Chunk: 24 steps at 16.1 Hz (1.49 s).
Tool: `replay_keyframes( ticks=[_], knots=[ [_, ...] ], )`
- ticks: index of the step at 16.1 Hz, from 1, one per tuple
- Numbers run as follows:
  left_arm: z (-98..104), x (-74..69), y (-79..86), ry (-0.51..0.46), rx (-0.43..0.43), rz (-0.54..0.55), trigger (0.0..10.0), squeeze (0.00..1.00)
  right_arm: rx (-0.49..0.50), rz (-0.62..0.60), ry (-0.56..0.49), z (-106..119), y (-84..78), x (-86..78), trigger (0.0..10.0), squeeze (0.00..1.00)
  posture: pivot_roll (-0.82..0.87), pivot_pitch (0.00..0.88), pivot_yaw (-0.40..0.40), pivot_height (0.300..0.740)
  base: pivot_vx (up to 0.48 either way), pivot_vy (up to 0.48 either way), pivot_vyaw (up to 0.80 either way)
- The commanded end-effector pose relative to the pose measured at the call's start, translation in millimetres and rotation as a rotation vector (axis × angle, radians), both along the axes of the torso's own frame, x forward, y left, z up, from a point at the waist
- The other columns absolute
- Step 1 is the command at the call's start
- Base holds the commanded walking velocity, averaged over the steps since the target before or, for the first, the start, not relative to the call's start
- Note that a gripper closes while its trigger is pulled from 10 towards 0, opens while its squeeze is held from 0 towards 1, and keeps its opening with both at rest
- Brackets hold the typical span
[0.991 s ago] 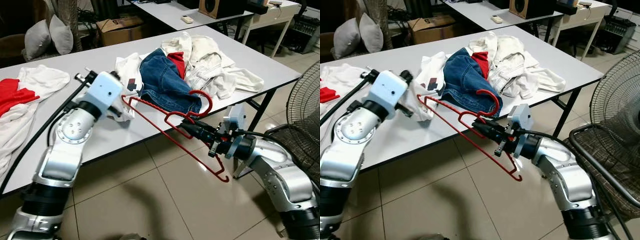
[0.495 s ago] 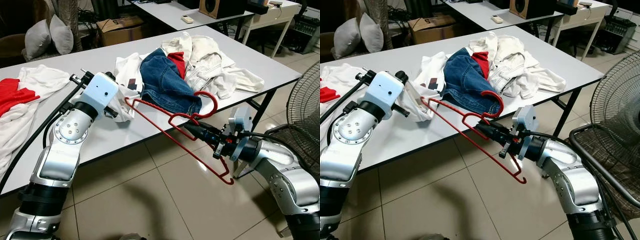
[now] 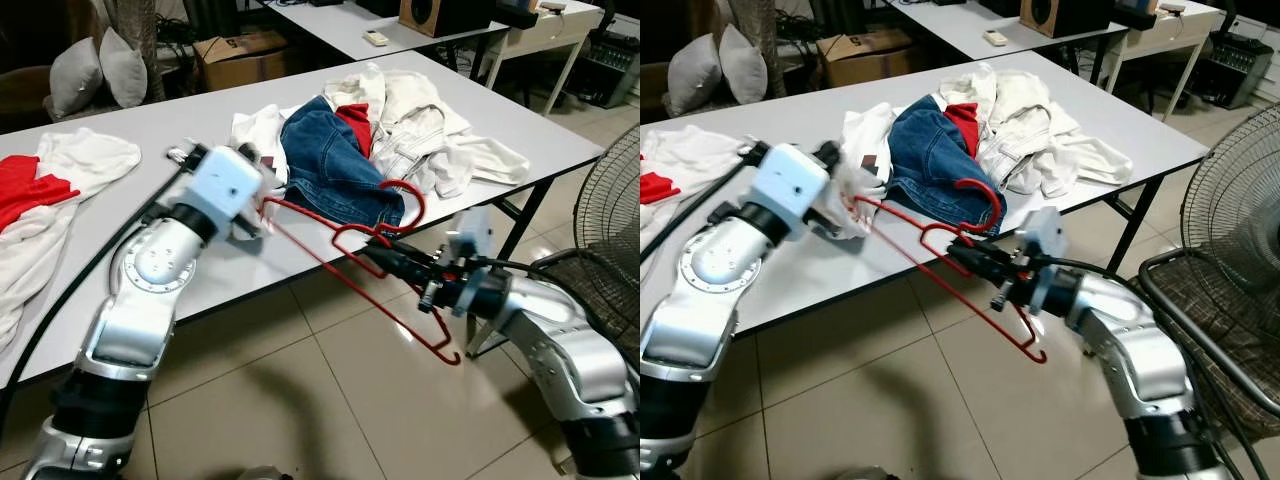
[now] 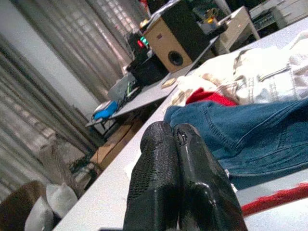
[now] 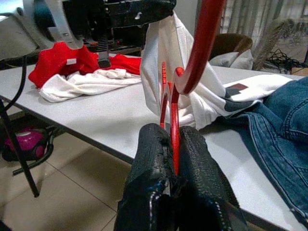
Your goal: Hang hanger
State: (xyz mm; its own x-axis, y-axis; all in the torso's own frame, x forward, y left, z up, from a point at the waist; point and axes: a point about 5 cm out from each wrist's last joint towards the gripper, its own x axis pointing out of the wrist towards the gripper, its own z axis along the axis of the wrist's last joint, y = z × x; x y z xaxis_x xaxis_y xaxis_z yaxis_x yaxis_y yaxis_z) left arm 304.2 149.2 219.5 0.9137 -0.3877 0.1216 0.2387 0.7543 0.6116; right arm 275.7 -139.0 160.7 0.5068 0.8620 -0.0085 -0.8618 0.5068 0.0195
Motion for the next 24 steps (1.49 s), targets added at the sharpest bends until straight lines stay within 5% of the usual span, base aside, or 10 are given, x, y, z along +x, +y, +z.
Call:
replay_keyframes(
  ticks=[1, 7, 9, 12, 15, 18, 21, 24],
  knots=[
    [1, -5.5, -6.5, 0.010, -0.003, -0.032, 0.0, 0.00, -0.011, -0.011, -0.013, 1, 0.1, 4.7, 10.0, 0.00, -0.05, 0.000, 0.033, 0.740, 0.000, 0.000, 0.00],
    [-4, -11.1, 2.7, 0.027, 0.024, 0.019, 0.0, 0.00, 0.034, -0.103, -0.003, -1, 3.1, 9.7, 10.0, 0.00, -0.04, 0.000, 0.023, 0.740, 0.000, 0.000, 0.00],
    [-1, -12.4, 7.9, 0.025, 0.040, 0.025, 0.0, 0.00, 0.085, -0.220, 0.116, -16, -0.2, 9.8, 10.0, 0.00, -0.04, 0.000, 0.032, 0.740, 0.000, 0.000, 0.00],
    [2, -15.2, 9.4, 0.018, 0.054, 0.016, 0.0, 0.00, 0.037, -0.219, 0.248, -35, 1.9, 7.2, 10.0, 0.00, -0.04, 0.000, 0.039, 0.740, 0.000, 0.000, 0.00],
    [5, -20.6, 4.8, 0.009, 0.046, -0.045, 0.0, 0.00, 0.031, -0.270, 0.293, -41, 1.0, 15.3, 10.0, 0.00, -0.04, 0.000, 0.045, 0.740, 0.000, 0.000, 0.00],
    [3, -20.8, 1.1, 0.018, 0.052, -0.060, 0.0, 0.00, 0.043, -0.229, 0.288, -39, 8.7, 19.5, 10.0, 0.00, -0.04, 0.000, 0.046, 0.740, 0.000, 0.000, 0.00],
    [0, -10.3, 14.6, 0.035, 0.073, 0.049, 0.0, 0.00, 0.118, -0.022, 0.202, -19, 16.1, -3.4, 10.0, 0.00, -0.04, 0.000, 0.045, 0.740, 0.000, 0.000, 0.00],
    [3, -9.3, 9.0, 0.022, 0.048, 0.020, 0.0, 0.00, 0.111, -0.057, 0.191, -19, 7.7, -2.0, 10.0, 0.00, -0.05, 0.000, 0.053, 0.740, 0.000, 0.000, 0.00]
  ],
)
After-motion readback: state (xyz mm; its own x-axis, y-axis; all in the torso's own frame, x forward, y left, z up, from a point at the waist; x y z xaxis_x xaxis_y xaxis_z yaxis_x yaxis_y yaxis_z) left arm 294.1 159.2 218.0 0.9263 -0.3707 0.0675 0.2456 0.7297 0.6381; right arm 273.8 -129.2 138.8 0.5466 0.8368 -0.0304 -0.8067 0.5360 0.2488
